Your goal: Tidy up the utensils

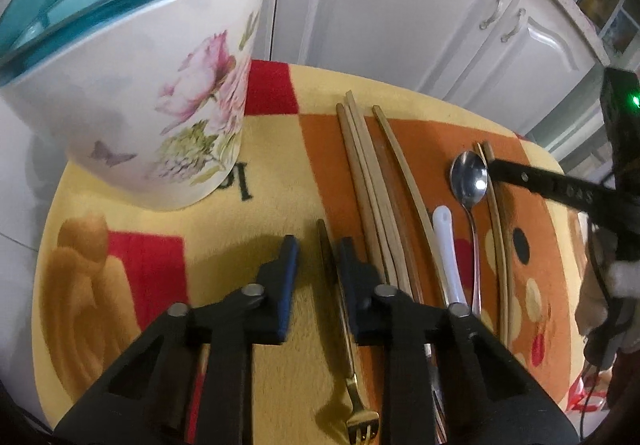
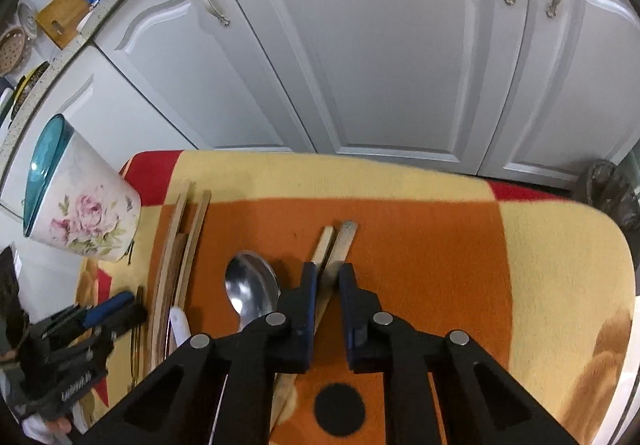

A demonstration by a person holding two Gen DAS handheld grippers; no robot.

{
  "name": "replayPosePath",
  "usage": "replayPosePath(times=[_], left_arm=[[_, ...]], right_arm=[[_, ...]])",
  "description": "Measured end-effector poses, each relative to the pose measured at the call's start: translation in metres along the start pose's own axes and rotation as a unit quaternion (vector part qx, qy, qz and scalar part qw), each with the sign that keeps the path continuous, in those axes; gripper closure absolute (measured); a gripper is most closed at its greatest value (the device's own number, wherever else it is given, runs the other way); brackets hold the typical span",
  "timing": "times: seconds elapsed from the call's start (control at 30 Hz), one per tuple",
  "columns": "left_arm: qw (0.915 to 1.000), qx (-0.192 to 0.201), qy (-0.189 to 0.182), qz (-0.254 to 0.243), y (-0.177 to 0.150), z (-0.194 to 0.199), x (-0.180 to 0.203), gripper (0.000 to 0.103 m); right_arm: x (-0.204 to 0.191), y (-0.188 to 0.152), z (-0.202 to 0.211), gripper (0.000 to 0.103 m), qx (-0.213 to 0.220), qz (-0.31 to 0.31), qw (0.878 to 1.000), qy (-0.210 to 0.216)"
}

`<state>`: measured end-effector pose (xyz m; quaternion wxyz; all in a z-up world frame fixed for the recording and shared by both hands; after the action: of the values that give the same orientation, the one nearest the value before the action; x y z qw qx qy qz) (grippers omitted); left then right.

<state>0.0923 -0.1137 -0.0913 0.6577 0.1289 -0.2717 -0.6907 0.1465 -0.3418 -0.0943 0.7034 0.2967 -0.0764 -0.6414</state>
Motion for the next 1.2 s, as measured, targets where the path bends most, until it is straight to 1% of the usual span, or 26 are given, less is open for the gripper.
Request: replayPosePath(times=[0.07, 0.13, 0.2, 0.43, 0.53, 0.67, 0.8, 1.0, 1.2], left_arm=[[1.0, -0.002, -0.008, 0.002, -0.001, 0.001, -0.003, 0.096], [0.9997, -0.007, -0.022, 0.01, -0.004, 0.005, -0.007, 0.096], [0.9993, -0.002, -0.032, 0.017, -0.006, 0.016, -0.009, 0.096], [0.9967, 0.049, -0.059, 0.027, -0.007, 0.078, -0.017, 0.097], [0.9939, 0.076, -0.074, 0.028, -0.01, 0.11, -0.017, 0.098], [0.9912, 0.101, -0.081, 0.025, -0.016, 0.144, -0.02, 0.098], [0.9892, 0.121, -0.079, 0.024, -0.016, 0.169, -0.026, 0.098], [0.9831, 0.162, -0.081, 0.025, 0.003, 0.204, -0.033, 0.098], [0.9782, 0.19, -0.081, 0.024, 0.022, 0.23, -0.043, 0.098]], right_arm=[[0.002, -0.005, 0.005, 0.093, 0.0, -0.002, 1.0, 0.002], [0.004, -0.01, 0.016, 0.094, 0.006, -0.006, 1.0, 0.009], [0.004, -0.012, 0.029, 0.094, 0.017, -0.009, 1.0, 0.017], [-0.018, -0.012, 0.083, 0.095, 0.057, 0.016, 0.997, 0.046], [-0.03, -0.01, 0.101, 0.095, 0.074, 0.023, 0.995, 0.063], [-0.047, -0.006, 0.119, 0.096, 0.089, 0.034, 0.992, 0.08], [-0.067, -0.002, 0.136, 0.096, 0.104, 0.053, 0.988, 0.098], [-0.095, 0.013, 0.161, 0.096, 0.127, 0.082, 0.981, 0.123], [-0.122, 0.031, 0.18, 0.096, 0.145, 0.1, 0.973, 0.15]])
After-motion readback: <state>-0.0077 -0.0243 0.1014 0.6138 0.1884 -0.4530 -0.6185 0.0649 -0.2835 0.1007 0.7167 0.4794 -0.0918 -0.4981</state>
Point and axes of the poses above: each gripper's, at about its wrist camera, not at the fingertips, and z roughly against the way its jaws point, x to its right, y to its top, the point moved 4 cm from there along -z, roughly the way its jaws point, and after that the axes turned 7 degrees about x, right-handed, at the moved point
